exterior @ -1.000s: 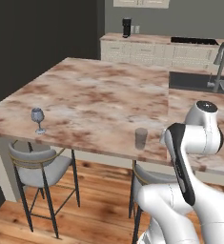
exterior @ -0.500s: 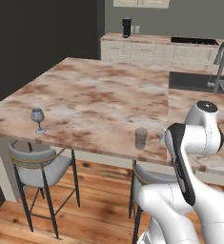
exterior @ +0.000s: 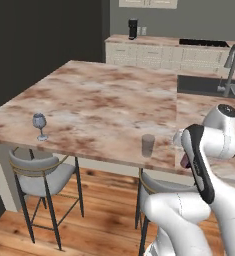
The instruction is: There is a wine glass and glass cup on the dining counter. Place the wine bottle next to the wine glass and the juice bottle next to the glass cup.
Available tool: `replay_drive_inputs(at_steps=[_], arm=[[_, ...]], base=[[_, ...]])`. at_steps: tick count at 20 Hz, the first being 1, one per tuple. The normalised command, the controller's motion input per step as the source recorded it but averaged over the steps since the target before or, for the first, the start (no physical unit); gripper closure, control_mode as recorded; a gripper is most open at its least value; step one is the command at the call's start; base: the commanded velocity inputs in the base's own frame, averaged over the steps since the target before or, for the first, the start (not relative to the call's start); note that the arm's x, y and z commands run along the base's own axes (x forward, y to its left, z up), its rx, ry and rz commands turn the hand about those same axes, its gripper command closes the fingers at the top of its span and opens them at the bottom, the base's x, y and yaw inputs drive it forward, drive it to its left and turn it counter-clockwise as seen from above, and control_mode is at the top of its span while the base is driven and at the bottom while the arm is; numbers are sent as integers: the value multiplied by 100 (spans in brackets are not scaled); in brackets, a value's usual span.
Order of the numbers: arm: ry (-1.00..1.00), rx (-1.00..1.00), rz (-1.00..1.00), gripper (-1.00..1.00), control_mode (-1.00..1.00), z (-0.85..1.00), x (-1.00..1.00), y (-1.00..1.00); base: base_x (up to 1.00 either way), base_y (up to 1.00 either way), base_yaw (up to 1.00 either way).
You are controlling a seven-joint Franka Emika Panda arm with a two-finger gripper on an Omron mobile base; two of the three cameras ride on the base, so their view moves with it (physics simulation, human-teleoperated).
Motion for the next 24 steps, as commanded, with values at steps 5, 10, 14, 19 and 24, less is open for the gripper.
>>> replay_drive_inputs(at_steps=[5, 10, 14, 19, 24], arm=[[0, 2, 4, 100, -100, 0, 55, -1], [-2, 0, 5, 100, -100, -5, 49, 0], [-3, -4, 3, 100, -100, -18, 45, 0], [-6, -9, 2, 100, -100, -29, 45, 0], [-3, -11, 3, 100, -100, -33, 31, 0]], base=[[0, 0, 0], [0, 0, 0], [0, 0, 0], [0, 0, 0], [0, 0, 0]])
